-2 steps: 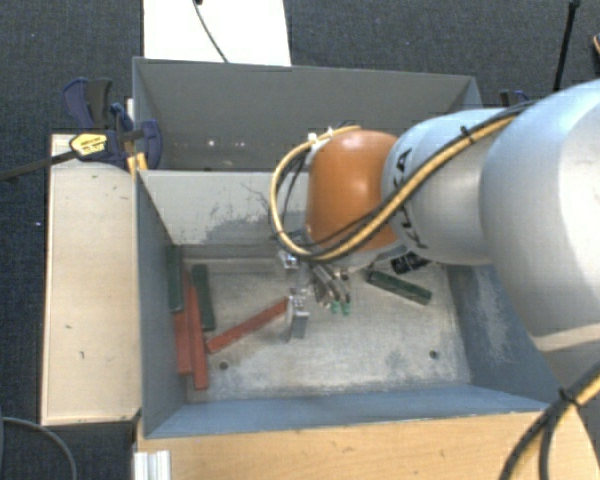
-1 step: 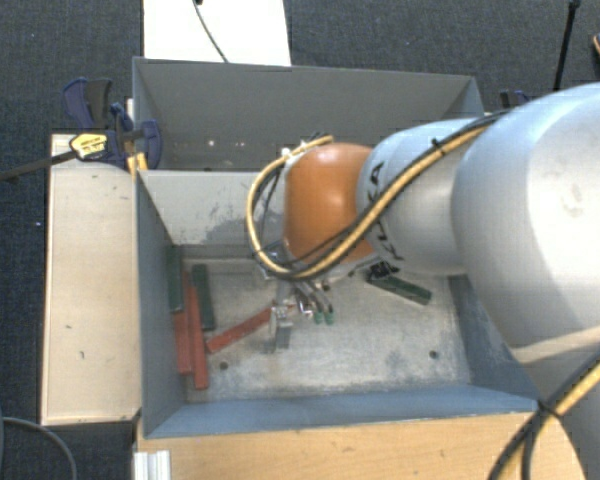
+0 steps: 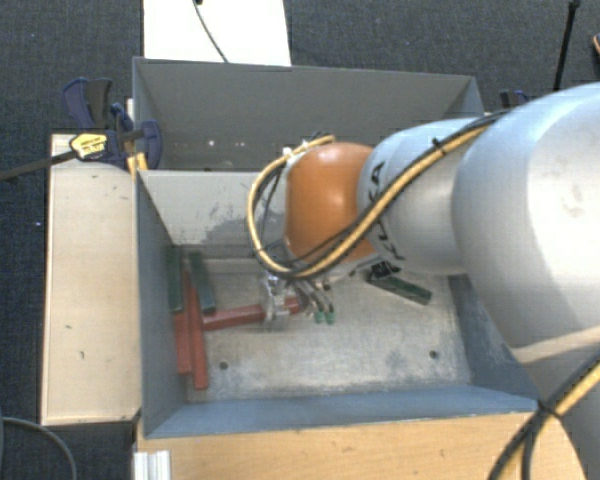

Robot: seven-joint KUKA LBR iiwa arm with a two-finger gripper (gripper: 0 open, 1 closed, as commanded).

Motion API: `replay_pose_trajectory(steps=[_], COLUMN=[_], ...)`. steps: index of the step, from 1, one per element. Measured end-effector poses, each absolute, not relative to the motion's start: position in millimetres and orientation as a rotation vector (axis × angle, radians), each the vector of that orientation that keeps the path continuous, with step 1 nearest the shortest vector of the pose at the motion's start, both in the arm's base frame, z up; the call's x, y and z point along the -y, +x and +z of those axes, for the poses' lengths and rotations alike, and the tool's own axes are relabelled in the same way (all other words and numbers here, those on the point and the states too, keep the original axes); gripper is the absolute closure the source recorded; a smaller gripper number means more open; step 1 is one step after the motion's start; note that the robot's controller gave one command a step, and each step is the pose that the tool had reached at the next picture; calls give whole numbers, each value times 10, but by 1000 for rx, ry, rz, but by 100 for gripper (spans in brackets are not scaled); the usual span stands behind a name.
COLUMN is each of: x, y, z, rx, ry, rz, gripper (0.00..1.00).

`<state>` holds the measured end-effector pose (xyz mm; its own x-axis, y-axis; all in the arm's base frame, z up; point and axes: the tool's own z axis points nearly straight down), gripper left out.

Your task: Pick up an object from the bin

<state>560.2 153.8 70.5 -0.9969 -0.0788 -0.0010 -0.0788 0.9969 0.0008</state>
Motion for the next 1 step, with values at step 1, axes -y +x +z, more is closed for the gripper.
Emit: replay_pose_trajectory(steps=[1], x=[-1401], y=[5923], z=[2005], rx=[-3117], ry=[-281], rz=[2], gripper=[100])
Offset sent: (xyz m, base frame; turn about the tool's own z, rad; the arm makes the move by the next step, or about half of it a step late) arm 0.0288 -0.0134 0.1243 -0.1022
